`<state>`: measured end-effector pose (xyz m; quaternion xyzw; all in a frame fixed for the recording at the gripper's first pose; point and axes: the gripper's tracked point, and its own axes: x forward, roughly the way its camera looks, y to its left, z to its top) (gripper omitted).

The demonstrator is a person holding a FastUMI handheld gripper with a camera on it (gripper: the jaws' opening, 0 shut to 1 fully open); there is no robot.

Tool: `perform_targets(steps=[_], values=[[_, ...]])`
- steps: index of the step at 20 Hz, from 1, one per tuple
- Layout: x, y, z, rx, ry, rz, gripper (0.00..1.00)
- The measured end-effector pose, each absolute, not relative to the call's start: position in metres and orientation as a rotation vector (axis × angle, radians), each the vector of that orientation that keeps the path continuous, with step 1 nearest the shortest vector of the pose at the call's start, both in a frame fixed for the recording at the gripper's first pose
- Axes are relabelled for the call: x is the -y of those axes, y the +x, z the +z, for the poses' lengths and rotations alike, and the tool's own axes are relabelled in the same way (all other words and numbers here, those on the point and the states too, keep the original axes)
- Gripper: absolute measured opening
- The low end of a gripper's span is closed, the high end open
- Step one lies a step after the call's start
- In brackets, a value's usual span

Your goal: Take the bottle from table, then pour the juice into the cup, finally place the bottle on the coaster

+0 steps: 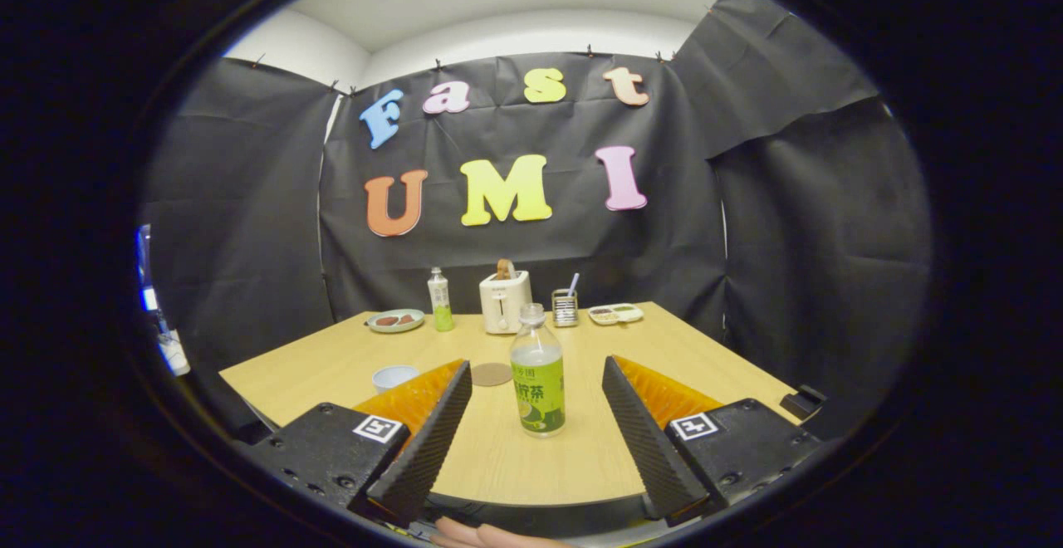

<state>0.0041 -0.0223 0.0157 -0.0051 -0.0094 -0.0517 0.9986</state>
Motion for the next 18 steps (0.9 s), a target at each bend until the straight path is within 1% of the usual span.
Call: perform_targets(steps=[6, 9, 12, 18], values=[[0.023, 0.005, 0.013, 0.011, -0.016, -0.096, 1.0], [0.028, 0.026, 0.002, -0.008, -0.03, -0.103, 1.0], [0.028, 0.049, -0.008, -0.021, -0.04, -0.07, 1.0], [0.044, 0.093, -0.018, -0.022, -0.054, -0.078, 1.0]])
